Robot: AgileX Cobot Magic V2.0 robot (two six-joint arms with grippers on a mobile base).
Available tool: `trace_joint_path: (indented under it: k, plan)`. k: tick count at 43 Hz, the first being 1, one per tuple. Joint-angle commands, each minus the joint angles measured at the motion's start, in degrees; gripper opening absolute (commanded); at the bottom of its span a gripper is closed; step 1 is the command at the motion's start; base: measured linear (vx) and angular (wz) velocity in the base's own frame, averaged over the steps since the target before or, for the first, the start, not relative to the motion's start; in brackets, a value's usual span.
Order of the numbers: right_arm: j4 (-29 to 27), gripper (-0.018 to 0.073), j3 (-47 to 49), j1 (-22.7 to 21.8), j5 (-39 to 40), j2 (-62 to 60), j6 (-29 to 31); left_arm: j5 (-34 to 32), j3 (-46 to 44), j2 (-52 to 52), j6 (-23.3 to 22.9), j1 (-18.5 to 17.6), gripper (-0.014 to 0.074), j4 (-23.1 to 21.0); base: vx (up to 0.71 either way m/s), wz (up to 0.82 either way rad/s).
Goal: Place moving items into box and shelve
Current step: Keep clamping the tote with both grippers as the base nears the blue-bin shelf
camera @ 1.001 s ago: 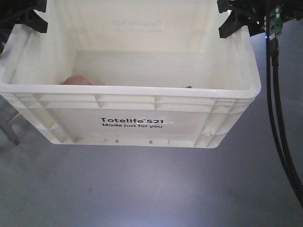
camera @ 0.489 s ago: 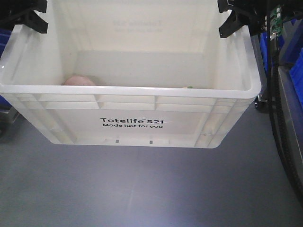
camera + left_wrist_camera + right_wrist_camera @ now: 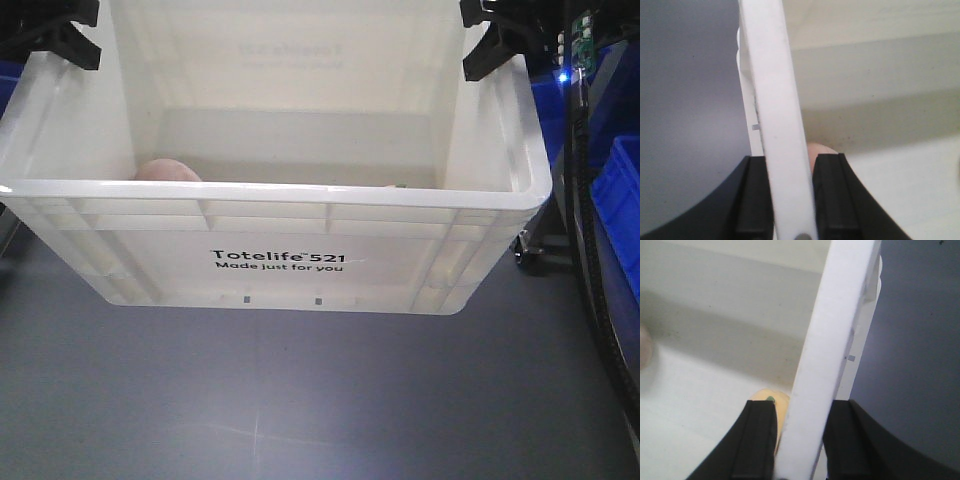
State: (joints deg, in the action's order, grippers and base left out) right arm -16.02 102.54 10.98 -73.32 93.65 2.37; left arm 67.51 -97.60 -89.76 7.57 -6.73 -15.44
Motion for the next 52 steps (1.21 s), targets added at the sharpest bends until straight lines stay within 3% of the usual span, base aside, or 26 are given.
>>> trace_joint_path:
  k: [1,52]
  plan:
    - [-7.76,-0.0004,2.25,0.57,5.44,-3.63,1.55,-5.62,-2.61,3.34,0.55,-0.77,-0.0006,-7.08,0.49,-0.15]
    - [-7.76,-0.0004,2.25,0.57,5.46,-3.63,1.55,-5.62,-2.61,3.34,0.55,-0.77,-0.0006,-7.10,0.51,-0.08]
